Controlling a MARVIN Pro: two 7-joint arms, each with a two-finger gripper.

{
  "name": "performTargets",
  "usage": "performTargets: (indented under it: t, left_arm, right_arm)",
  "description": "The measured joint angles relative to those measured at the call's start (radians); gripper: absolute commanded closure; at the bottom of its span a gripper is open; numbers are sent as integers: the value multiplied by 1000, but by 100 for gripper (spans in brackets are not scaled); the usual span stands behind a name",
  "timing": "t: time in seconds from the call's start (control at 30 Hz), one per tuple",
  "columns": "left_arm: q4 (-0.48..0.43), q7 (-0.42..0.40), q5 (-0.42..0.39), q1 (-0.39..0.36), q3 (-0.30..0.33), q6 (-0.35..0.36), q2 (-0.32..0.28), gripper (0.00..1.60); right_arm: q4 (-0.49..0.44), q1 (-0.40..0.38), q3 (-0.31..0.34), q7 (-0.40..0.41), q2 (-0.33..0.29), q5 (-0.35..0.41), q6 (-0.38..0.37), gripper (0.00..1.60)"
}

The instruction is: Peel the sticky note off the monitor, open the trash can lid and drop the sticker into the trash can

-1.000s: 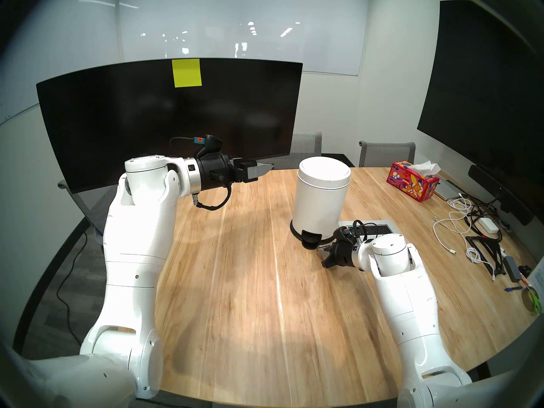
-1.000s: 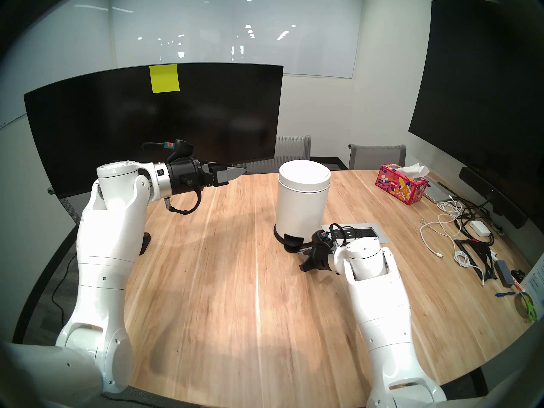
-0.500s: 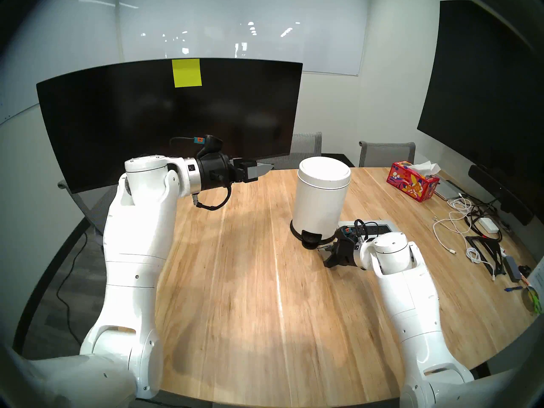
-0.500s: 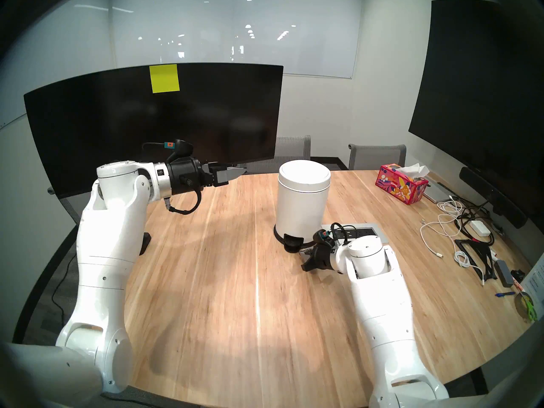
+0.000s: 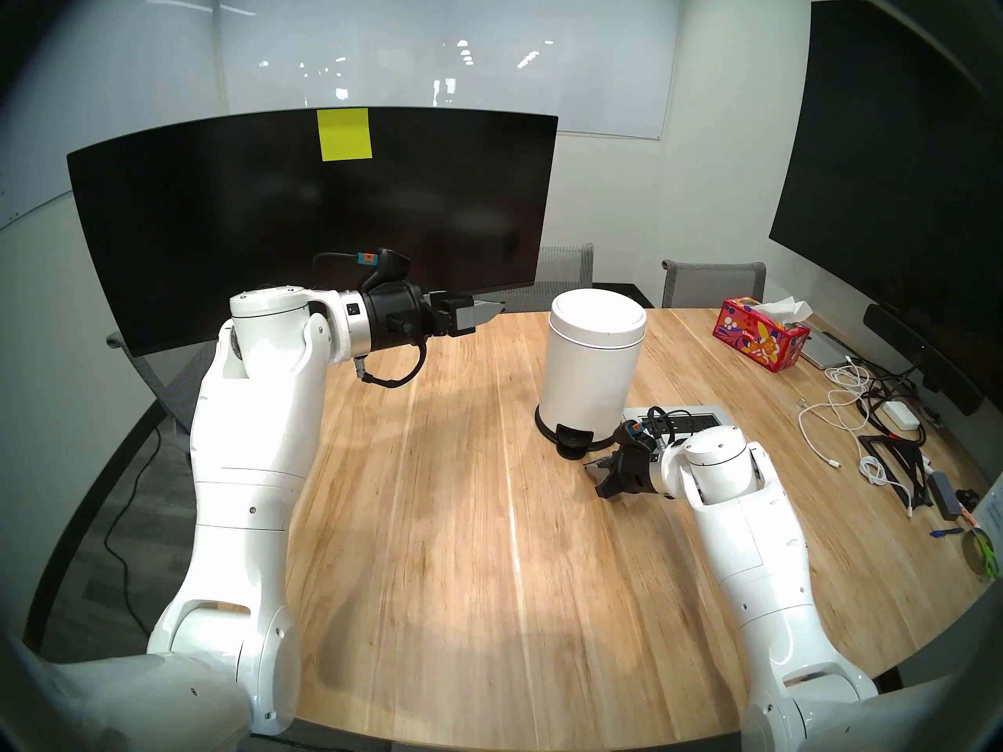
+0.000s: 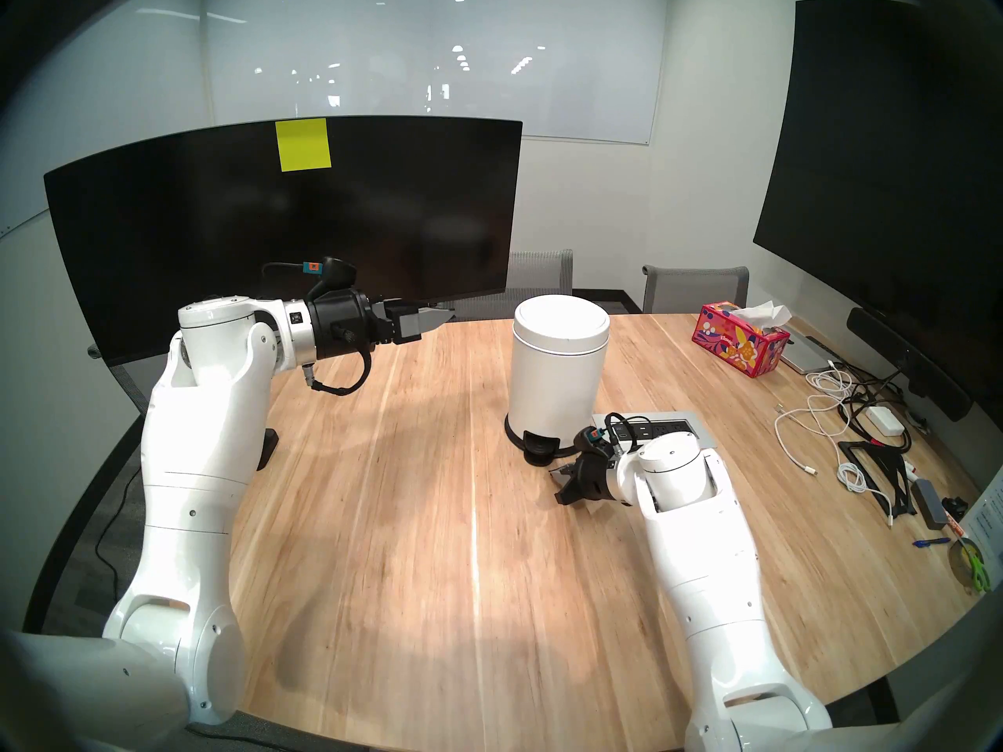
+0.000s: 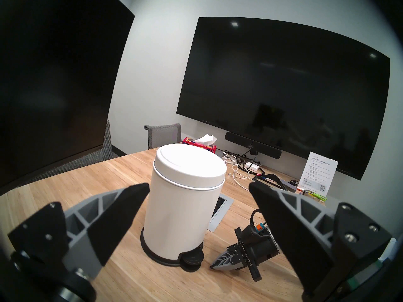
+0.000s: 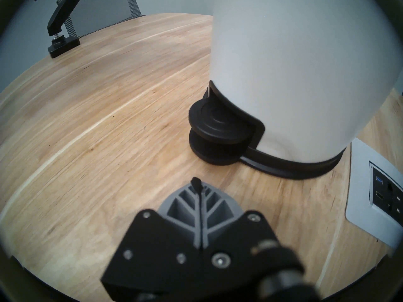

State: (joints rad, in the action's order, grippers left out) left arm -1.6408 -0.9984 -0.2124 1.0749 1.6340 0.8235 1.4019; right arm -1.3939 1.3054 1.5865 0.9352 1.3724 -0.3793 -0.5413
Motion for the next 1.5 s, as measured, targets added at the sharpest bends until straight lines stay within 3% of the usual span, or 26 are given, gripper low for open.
performTargets:
  t: [0.57,0.6,0.63,1.5]
  left_arm:
    - [0,0,0,0,0,0,0,0]
    - [0,0,0,0,0,0,0,0]
    - [0,0,0,0,0,0,0,0]
    - [0,0,0,0,0,0,0,0]
  right_arm:
    - [-26,-12,50,61,-12,35,-27,160]
    - [-30,-11,53,68,-15,37,-29,128]
    - [-38,-9,57,87,-22,41,-33,0]
    - [-52,14,139,277,-116,95,-11,0]
